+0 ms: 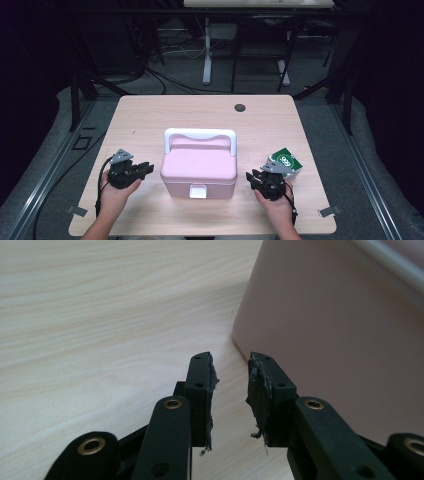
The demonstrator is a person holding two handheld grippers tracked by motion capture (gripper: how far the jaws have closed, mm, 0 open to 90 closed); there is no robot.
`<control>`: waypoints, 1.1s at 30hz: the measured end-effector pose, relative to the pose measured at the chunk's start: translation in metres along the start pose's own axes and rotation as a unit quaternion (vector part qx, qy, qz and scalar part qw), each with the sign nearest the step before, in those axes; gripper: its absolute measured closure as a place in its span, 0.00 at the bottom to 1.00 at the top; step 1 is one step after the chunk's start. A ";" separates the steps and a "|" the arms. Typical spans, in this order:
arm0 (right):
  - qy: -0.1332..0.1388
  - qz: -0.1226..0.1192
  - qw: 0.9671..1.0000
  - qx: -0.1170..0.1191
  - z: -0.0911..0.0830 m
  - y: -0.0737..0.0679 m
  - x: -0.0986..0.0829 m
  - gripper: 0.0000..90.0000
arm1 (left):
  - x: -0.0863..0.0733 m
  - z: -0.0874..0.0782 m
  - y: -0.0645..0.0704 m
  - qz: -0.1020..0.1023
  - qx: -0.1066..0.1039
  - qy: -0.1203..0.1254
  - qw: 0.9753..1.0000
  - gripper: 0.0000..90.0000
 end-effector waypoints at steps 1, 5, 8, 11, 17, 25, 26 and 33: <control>-0.001 0.002 1.000 0.007 0.000 -0.001 0.003 0.78 | 0.002 0.001 0.002 0.001 0.000 0.002 1.000 0.80; 0.008 0.001 1.000 0.010 0.003 0.000 0.016 0.81 | 0.007 0.008 0.008 0.002 -0.011 -0.003 1.000 0.82; 0.009 0.001 1.000 0.014 0.007 -0.001 0.023 0.82 | 0.009 0.015 0.012 0.003 -0.019 -0.008 1.000 0.84; 0.013 0.002 1.000 0.020 0.009 -0.003 0.027 0.83 | 0.010 0.018 0.018 0.010 -0.021 -0.009 1.000 0.85; 0.023 0.002 0.999 0.036 0.008 -0.007 0.029 0.84 | 0.008 0.020 0.027 0.020 -0.034 -0.010 0.999 0.87; 0.037 -0.008 0.999 0.035 0.011 -0.012 0.030 0.84 | 0.003 0.018 0.034 0.031 -0.052 -0.014 0.998 0.95; 0.037 -0.008 0.999 0.035 0.011 -0.012 0.030 0.84 | 0.003 0.018 0.034 0.031 -0.052 -0.014 0.998 0.96; 0.035 -0.017 0.998 0.039 0.012 -0.017 0.028 0.87 | 0.000 0.016 0.038 0.033 -0.044 -0.013 0.998 0.99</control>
Point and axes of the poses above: each handheld gripper's, and its own axes: z roughly forward along the jaws, x roughly out of its top, y roughly to its right, the point moved 5 cm from there along z, roughly forward along the jaws, and after that the axes turned 14 degrees about -z, right-handed, at the moved point
